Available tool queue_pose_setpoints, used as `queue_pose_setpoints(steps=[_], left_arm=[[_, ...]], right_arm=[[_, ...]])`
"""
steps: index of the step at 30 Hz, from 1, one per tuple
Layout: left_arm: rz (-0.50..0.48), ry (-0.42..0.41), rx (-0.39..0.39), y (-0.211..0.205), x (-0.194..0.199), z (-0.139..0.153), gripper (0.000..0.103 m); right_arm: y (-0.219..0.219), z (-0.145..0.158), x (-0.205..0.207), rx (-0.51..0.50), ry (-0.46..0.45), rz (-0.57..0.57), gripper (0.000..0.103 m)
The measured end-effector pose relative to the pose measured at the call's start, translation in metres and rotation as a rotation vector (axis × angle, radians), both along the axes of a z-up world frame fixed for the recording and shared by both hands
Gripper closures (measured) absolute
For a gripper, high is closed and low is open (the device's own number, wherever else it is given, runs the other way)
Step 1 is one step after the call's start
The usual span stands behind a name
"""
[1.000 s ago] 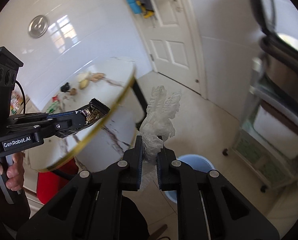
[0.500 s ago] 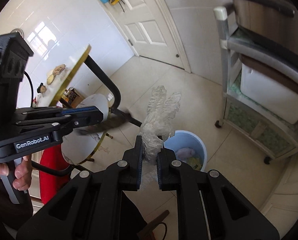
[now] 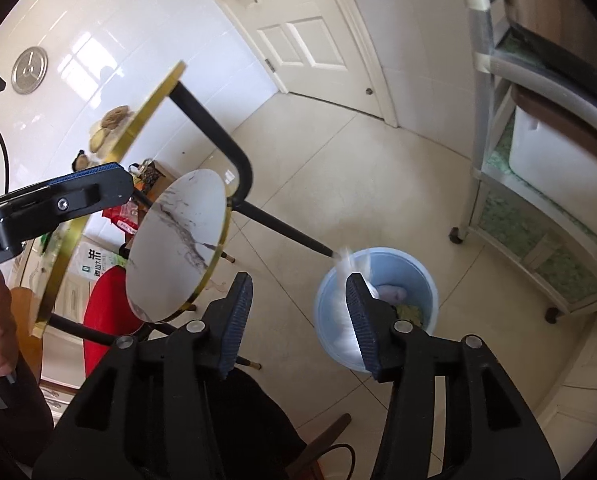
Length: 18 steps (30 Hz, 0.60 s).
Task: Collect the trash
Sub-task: 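Carry the wrapper and plastic bag to the blue bin and release both, then move both tools back toward the table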
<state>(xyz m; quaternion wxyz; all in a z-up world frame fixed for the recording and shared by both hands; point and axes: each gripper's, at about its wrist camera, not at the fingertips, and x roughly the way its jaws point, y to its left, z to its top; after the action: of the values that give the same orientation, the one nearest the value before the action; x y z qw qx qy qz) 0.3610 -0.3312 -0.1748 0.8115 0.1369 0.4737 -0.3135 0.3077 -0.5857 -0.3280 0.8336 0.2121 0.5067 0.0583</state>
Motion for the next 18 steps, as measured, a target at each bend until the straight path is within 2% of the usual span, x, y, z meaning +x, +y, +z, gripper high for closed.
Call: queue_pose_setpoints(steps=[3,7,10,11,13,17,18], left_arm=[[0.008,-0.016,-0.029,0.019,-0.011,0.017,0.075],[0.035,-0.057,-0.064,0.060,-0.031,0.042,0.062],[0.076,-0.096,-0.084,0.095,-0.047,0.058,0.057],[0.095,-0.110,-0.090,0.109,-0.053,0.064,0.054],[0.140,-0.141,-0.100,0.137,-0.062,0.072,0.042],[0.249,-0.178,-0.110,0.198,-0.072,0.082,0.035],[0.282,-0.182,-0.112,0.219,-0.072,0.083,0.030]], right_arm=[[0.008,0.017,-0.004,-0.018,-0.017,0.000,0.055],[0.027,0.049,-0.014,-0.049,-0.071,0.011,0.049],[0.050,0.078,-0.021,-0.073,-0.130,0.037,0.047],[0.058,0.087,-0.023,-0.081,-0.151,0.045,0.045],[0.078,0.102,-0.025,-0.096,-0.187,0.068,0.040],[0.116,0.125,-0.024,-0.118,-0.245,0.112,0.033],[0.127,0.129,-0.023,-0.123,-0.256,0.125,0.030]])
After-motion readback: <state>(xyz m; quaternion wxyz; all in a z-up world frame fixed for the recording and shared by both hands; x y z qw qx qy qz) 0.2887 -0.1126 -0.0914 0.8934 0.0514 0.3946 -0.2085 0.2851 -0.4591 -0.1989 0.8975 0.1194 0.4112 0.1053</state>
